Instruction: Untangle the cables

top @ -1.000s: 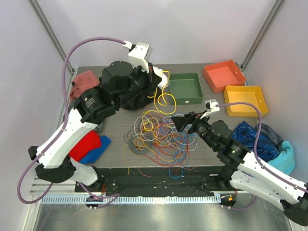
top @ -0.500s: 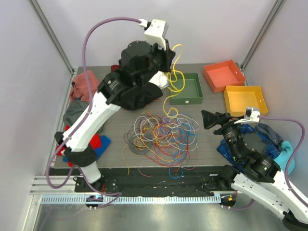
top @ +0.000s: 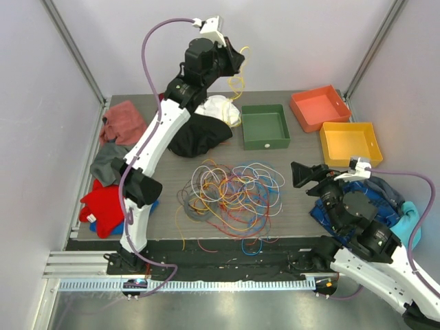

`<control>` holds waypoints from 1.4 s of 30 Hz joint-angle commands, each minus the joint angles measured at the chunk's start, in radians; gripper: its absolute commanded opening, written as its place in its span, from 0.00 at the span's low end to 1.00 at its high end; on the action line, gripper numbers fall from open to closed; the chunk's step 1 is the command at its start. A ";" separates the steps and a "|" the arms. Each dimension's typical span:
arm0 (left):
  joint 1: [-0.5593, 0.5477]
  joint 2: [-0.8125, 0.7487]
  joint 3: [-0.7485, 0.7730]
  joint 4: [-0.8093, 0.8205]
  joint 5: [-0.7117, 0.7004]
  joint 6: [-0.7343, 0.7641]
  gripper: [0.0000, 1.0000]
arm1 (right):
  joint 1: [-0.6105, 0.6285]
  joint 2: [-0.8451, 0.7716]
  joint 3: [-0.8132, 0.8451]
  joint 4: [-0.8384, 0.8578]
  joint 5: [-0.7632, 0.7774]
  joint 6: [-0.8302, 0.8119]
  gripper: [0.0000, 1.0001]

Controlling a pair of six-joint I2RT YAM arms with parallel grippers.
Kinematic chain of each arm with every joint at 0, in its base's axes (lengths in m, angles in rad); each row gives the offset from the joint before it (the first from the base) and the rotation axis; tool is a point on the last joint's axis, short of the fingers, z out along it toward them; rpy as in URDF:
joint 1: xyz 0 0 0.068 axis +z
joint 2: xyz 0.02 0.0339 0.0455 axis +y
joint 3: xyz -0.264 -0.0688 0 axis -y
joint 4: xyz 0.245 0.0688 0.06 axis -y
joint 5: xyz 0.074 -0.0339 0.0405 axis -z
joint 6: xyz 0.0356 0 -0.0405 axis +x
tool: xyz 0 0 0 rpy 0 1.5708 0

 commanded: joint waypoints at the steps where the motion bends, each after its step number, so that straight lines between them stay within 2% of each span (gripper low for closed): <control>1: -0.016 0.011 0.051 0.241 0.099 -0.007 0.00 | -0.003 0.006 -0.030 0.029 -0.015 0.025 0.88; 6: -0.016 0.063 0.105 0.251 0.104 -0.025 0.00 | -0.003 0.004 -0.053 0.035 -0.014 0.031 0.89; 18: -0.019 0.095 0.102 0.303 0.118 -0.070 0.00 | -0.001 -0.014 -0.062 0.040 -0.009 0.021 0.89; 35: -0.019 0.322 0.112 0.364 0.142 -0.120 0.00 | -0.001 0.012 -0.096 0.028 0.013 0.024 0.89; 42: -0.051 0.274 0.071 0.364 0.162 -0.090 0.00 | -0.001 0.012 -0.094 0.035 0.029 0.005 0.89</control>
